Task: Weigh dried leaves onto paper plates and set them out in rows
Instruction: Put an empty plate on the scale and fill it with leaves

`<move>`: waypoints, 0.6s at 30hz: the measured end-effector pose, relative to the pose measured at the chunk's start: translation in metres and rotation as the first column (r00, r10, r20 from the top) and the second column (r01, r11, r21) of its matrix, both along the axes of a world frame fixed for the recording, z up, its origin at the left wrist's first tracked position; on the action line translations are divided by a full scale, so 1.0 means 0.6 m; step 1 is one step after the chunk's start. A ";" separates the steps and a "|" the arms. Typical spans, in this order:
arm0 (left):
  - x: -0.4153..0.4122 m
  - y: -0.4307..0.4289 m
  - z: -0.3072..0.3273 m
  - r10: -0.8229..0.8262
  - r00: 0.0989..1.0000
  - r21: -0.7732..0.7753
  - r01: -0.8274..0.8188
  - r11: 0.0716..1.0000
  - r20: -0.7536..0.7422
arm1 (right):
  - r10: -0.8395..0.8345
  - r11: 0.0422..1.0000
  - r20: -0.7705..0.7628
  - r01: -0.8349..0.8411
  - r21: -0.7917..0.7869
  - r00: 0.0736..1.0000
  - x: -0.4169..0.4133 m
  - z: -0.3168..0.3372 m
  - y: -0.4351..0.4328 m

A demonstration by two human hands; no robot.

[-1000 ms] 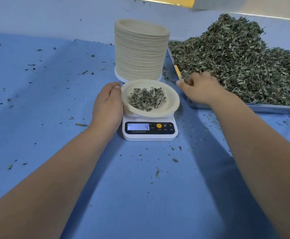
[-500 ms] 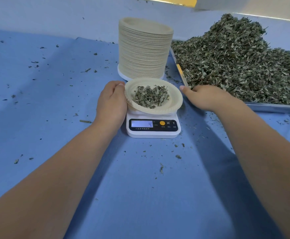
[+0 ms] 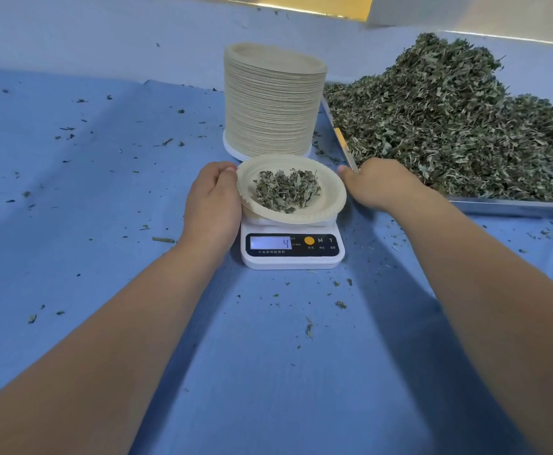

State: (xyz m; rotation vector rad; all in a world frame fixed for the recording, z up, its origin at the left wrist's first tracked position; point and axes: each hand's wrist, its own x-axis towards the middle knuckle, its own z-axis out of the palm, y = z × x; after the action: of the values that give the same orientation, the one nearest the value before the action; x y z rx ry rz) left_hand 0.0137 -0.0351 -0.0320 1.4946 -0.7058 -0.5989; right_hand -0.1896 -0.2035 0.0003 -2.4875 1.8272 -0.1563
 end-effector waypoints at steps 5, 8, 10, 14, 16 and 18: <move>-0.001 0.002 0.002 0.012 1.000 -0.007 -0.012 1.000 -0.004 | -0.019 0.999 0.213 0.029 -0.046 0.977 -0.016 0.005 -0.008; -0.003 0.001 0.003 0.010 1.000 0.008 -0.010 1.000 0.011 | -0.006 0.994 0.262 0.035 -0.103 0.965 -0.015 0.028 -0.005; -0.004 0.001 0.002 0.011 1.000 0.013 -0.011 1.000 0.022 | 0.066 0.978 0.321 0.002 -0.207 0.945 -0.005 0.050 0.006; -0.005 0.001 0.005 0.019 1.000 0.010 -0.019 1.000 0.018 | 0.311 0.938 0.457 -0.193 -0.288 0.834 0.055 0.088 0.049; -0.006 0.002 0.006 0.018 1.000 0.009 -0.018 1.000 0.019 | 0.445 0.893 0.432 -0.354 -0.277 0.785 0.095 0.098 0.074; -0.007 0.003 0.007 0.017 1.000 0.004 -0.017 1.000 0.023 | 0.552 0.833 0.349 -0.486 -0.264 0.757 0.132 0.100 0.091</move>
State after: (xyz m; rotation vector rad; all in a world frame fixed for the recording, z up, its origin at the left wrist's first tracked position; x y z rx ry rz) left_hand 0.0094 -0.0335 -0.0276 1.5117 -0.7097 -0.5713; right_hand -0.1102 -0.1489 0.0604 -2.6830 0.9444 -0.7570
